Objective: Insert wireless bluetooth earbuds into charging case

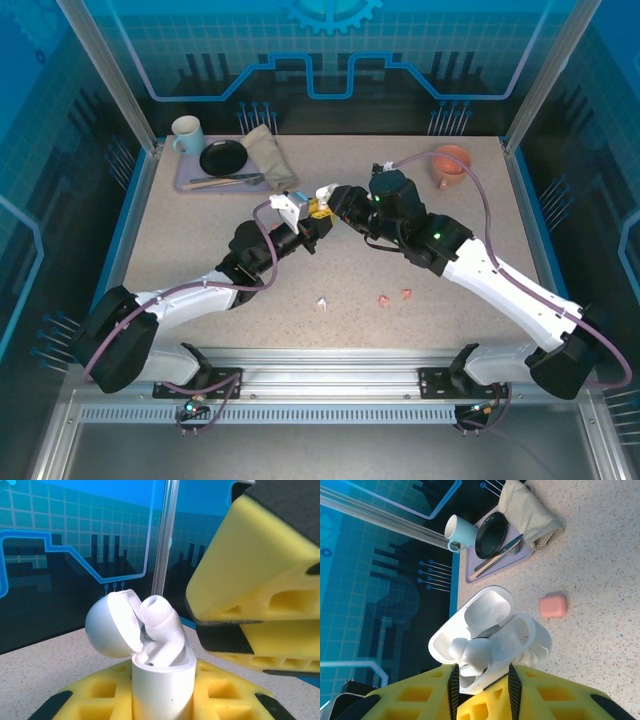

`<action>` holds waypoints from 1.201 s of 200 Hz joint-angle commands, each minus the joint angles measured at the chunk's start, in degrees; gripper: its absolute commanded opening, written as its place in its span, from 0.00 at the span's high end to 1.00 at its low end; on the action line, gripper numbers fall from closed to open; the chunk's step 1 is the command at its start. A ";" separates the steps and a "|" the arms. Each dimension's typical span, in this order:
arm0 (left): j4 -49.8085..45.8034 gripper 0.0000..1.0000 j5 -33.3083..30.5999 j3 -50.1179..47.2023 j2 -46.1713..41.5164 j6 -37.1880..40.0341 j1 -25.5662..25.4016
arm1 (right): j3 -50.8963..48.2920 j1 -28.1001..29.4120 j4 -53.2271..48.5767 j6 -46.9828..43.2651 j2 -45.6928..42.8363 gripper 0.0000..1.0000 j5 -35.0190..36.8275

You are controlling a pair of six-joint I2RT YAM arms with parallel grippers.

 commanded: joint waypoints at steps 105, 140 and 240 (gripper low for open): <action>3.66 1.00 0.68 -0.68 -0.66 0.23 -0.42 | 9.67 0.01 -5.30 -14.12 5.19 0.64 -3.14; 3.70 1.00 0.69 -0.64 -0.92 0.36 -0.29 | 9.97 0.33 -6.98 -15.40 6.38 0.64 -2.21; 2.84 1.00 0.90 -0.41 -1.80 0.78 -0.33 | 10.32 2.29 -10.98 -21.13 6.01 0.65 4.63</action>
